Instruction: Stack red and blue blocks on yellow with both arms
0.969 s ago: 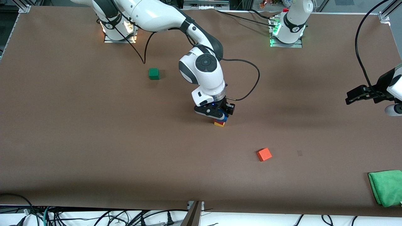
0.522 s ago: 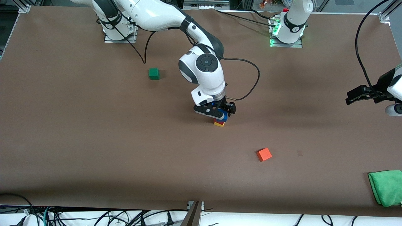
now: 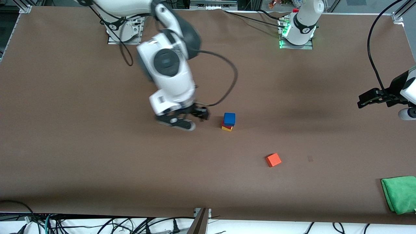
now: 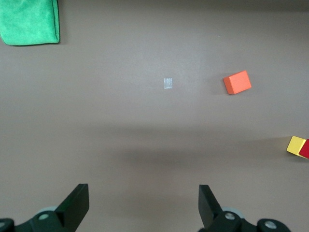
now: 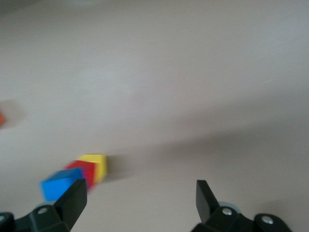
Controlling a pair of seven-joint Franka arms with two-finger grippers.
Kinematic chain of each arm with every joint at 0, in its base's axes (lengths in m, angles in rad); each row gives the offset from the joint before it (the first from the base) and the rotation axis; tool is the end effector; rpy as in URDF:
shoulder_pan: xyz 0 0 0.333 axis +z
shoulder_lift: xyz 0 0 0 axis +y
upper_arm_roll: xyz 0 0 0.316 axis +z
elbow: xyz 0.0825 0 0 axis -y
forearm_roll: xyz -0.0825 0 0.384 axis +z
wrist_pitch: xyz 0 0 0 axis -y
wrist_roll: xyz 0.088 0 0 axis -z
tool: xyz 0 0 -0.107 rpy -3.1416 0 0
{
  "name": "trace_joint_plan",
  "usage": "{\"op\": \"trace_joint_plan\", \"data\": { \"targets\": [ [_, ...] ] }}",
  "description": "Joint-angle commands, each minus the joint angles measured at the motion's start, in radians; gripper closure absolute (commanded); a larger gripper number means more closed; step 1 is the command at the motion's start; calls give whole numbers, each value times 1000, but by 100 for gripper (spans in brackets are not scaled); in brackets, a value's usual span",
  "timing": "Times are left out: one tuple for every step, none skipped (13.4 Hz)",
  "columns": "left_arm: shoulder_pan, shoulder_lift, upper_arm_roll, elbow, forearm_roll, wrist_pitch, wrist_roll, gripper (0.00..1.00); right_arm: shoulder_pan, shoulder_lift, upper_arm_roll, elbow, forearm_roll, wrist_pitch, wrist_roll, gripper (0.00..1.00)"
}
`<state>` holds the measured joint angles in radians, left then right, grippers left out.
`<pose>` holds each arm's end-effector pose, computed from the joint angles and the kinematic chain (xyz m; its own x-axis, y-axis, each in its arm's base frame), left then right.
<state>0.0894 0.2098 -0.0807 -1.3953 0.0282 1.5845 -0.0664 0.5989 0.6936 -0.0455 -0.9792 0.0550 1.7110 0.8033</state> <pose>0.6186 0.0137 0.5857 0.9969 0.0761 -0.0191 0.0758 -0.9970 -0.0127 0.6273 0.4073 0.4630 0.9699 -0.2432 0.0084 -0.2426 -0.9691 -0.0456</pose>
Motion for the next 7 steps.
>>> {"op": "trace_joint_plan", "data": {
  "targets": [
    [-5,-4,7,-2,-5,-9,19,0,-115,-153,15,-158,34,-82,-226,0],
    [-3,-4,7,-2,-5,-9,19,0,-152,-231,13,-243,52,-90,-304,0],
    [-2,-4,7,-2,-5,-9,19,0,-181,-322,13,-360,57,-71,-355,0],
    [-3,-4,7,-2,-5,-9,19,0,-195,-404,12,-457,54,-47,-404,0],
    [-3,-4,7,-2,-5,-9,19,0,-205,-475,-2,-533,55,-50,-444,0],
    [-3,-4,7,-2,-5,-9,19,0,-217,-547,-8,-596,48,-59,-457,0],
    [-3,-4,7,-2,-5,-9,19,0,-232,-619,-8,-655,43,-73,-464,0]
  ]
}}
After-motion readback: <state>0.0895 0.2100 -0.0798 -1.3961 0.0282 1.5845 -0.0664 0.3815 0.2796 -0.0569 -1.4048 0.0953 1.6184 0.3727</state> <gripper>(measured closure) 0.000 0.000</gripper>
